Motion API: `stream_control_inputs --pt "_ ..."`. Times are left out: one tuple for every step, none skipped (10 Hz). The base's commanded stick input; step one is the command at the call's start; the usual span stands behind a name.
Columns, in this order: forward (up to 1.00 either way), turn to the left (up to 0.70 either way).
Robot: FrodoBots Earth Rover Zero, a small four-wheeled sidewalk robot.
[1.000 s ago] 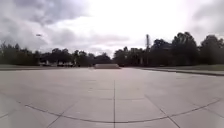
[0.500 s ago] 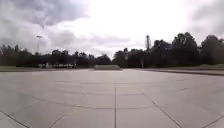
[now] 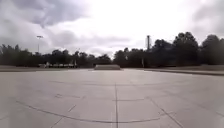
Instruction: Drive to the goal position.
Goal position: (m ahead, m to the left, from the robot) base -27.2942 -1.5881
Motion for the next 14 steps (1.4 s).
stream_control_inputs --pt "0.7 0.0" --pt "0.7 0.0" --pt "0.7 0.0" --pt "0.7 0.0" --pt "0.7 0.0" --pt "0.7 0.0" --pt "0.7 0.0" --pt "0.7 0.0" --pt "0.7 0.0" --pt "0.7 0.0" --pt "0.7 -0.06" --pt "0.7 -0.11" --pt "0.7 -0.14" --pt "0.35 -0.07"
